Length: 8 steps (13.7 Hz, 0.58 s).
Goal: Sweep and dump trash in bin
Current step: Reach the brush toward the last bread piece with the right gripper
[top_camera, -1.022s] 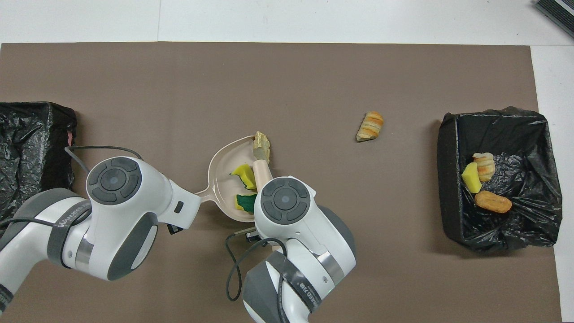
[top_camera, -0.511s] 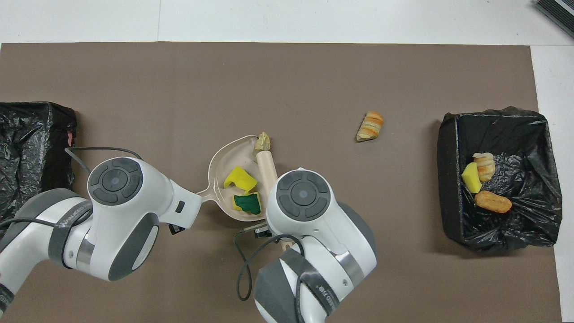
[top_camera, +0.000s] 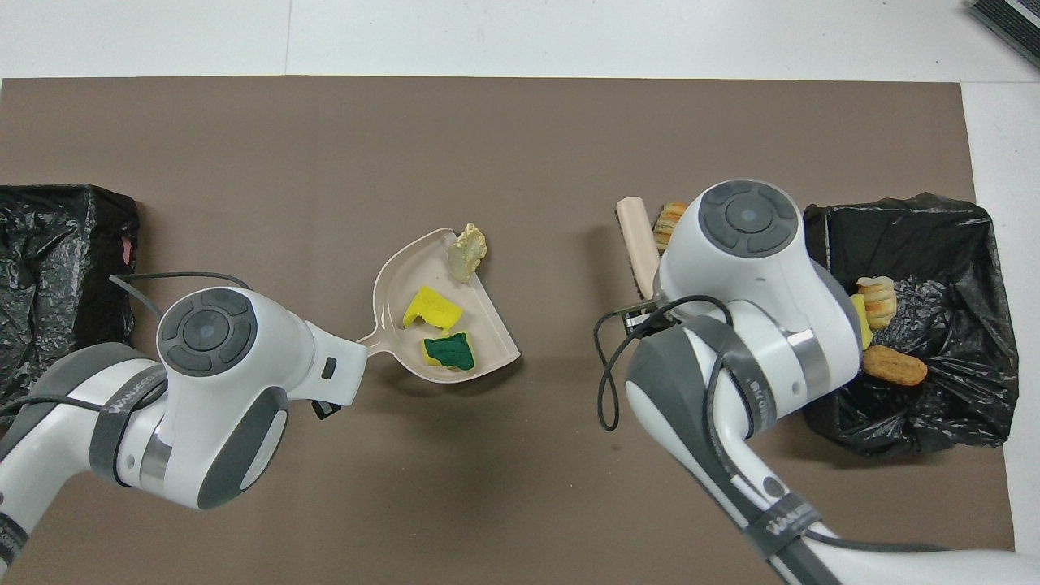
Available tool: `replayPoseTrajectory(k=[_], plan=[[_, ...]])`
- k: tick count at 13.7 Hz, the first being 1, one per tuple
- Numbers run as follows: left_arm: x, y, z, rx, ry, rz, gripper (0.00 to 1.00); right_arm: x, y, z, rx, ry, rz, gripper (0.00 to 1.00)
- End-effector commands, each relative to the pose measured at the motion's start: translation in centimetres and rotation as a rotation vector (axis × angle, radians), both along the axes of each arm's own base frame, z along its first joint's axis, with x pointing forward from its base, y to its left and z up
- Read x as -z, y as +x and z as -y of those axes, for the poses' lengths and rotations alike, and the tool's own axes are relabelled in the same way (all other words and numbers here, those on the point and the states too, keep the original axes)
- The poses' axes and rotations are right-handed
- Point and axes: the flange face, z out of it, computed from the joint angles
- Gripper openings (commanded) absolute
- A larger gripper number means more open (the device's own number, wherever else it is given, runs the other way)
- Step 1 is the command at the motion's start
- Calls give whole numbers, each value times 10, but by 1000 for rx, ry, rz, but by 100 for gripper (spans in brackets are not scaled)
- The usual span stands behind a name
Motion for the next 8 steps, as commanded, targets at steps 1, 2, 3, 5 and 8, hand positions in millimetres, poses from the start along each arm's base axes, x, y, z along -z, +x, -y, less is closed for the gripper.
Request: replayPoseTrajectory(k=[1, 2, 3, 5, 8], plan=[[11, -8, -1, -35, -7, 0, 0, 10, 34, 49, -58, -42, -20, 0], [11, -6, 0, -44, -9, 4, 0, 20, 40, 61, -78, -64, -29, 0], [13, -8, -1, -44, -7, 1, 0, 29, 47, 66, -88, -74, -25, 0], [16, -6, 0, -46, -11, 7, 0, 46, 57, 55, -106, -64, -31, 0], [16, -6, 0, -46, -11, 7, 0, 64, 52, -2, -122, -10, -29, 0]])
